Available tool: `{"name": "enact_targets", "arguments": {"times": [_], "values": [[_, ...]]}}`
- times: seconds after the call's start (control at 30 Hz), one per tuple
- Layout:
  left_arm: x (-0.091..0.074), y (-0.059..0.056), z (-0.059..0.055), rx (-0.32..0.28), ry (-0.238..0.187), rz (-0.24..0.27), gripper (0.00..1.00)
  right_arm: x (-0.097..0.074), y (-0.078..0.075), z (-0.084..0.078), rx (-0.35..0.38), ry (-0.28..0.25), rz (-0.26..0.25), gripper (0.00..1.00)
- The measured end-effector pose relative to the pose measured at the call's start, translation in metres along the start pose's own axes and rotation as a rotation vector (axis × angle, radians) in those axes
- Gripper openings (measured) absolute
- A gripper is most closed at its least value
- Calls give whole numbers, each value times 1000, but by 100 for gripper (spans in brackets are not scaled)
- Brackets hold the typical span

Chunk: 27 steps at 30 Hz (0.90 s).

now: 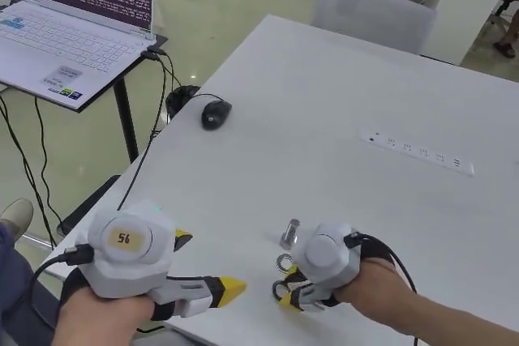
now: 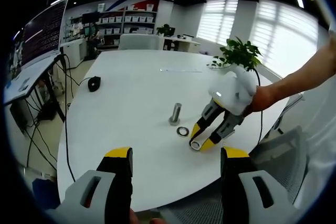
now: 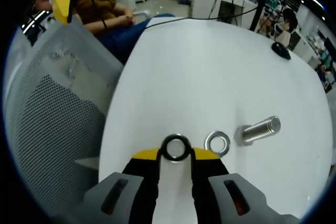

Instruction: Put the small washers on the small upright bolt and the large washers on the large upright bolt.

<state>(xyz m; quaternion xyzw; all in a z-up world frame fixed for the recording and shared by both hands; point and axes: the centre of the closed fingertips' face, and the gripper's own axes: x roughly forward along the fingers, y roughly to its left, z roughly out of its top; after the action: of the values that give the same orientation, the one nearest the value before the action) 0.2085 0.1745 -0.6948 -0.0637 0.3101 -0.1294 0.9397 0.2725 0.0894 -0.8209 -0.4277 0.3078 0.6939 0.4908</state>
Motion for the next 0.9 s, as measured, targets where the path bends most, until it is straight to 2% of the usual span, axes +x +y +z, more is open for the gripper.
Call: {"name": "enact_targets", "arguments": {"times": [0.13,0.37,0.53,0.63,0.9], "values": [[1,-1,0,2,2,-4,68,0,2,-8,8,35,4,23],[0,1,-1,-1,4,0,67,-2,3,-8,10,31,5,23],[-1,2,-1,-5,1,4,67,-11,-2,-4,14,15,-12,23],[-1,2,-1,-6,0,4,68,-18,-6,-3,8,11,-26,23],[1,1,1,-3,-3,-1,68,-49,-32,8,-3,-17,-104,23]]}}
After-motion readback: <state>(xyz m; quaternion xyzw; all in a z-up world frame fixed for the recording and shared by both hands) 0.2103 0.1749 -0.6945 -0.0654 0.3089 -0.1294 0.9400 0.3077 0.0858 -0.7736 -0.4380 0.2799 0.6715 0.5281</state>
